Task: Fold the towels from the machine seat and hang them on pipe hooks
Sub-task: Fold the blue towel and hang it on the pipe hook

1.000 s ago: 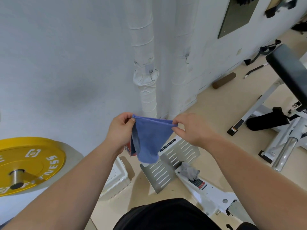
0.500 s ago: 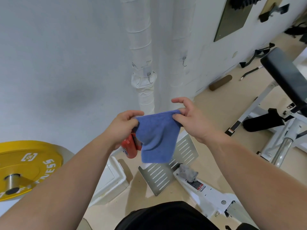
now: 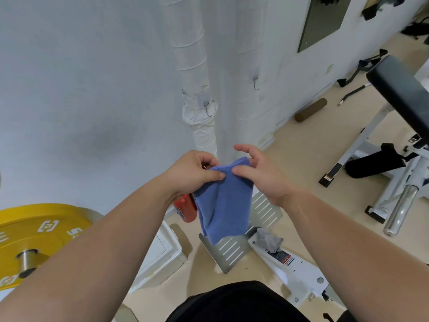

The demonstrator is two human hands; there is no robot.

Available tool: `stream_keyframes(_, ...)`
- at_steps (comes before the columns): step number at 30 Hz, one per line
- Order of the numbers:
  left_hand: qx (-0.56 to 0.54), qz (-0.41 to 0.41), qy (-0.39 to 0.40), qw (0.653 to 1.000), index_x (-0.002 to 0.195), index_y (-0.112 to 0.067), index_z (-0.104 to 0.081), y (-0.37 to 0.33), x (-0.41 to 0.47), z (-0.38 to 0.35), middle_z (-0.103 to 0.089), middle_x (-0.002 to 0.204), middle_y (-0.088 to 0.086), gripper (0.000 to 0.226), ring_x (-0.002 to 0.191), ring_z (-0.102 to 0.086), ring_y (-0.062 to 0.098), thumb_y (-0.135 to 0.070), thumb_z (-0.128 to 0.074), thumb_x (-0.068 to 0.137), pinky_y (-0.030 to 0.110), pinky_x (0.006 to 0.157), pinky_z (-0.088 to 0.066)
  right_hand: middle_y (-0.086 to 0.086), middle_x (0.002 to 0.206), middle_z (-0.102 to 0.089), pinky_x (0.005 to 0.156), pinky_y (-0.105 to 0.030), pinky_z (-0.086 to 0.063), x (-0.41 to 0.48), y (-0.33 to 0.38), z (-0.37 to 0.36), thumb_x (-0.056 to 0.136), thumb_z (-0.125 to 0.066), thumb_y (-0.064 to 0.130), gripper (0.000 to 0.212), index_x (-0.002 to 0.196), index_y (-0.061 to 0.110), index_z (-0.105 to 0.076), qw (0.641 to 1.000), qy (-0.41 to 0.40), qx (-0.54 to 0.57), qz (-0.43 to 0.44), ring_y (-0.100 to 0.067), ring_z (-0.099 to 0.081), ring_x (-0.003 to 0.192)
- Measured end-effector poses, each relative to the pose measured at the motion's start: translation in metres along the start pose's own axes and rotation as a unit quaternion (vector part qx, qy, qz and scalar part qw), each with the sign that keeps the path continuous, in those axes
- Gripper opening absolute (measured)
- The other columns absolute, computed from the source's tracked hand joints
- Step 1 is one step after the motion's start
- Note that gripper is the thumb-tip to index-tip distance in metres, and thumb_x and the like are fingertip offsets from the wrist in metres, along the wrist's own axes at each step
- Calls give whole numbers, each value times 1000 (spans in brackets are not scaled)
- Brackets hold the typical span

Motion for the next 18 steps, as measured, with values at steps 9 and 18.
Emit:
stream_keyframes(9, -98, -27, -178, 979, 74, -16, -67, -16, 5, 22, -65, 73, 7, 16, 64, -55, 14, -10, -71, 89, 27, 60, -44, -8, 99, -77, 89, -45, -60, 12, -43, -1, 68, -84, 13, 37, 103, 13, -73, 973, 87, -181, -112, -28, -72, 98)
stream_keyframes(18, -139, 55, -288, 946, 78, -12, -67, 53, 2, 65, -64, 74, 4, 13, 66, -54, 15, -13, -71, 90, 24, 55, -42, 7, 104, -78, 90, -29, -53, 2, -80, 30, 94, -67, 23, 13, 104, 22, -76, 963, 135, -147, -182, -13, -73, 101)
Point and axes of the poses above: each hand's wrist, its own x-axis towards the middle knuckle, its own z-axis out of the back of the hand, y = z × x, the point moved 3 cm from there along x, towards the middle knuckle
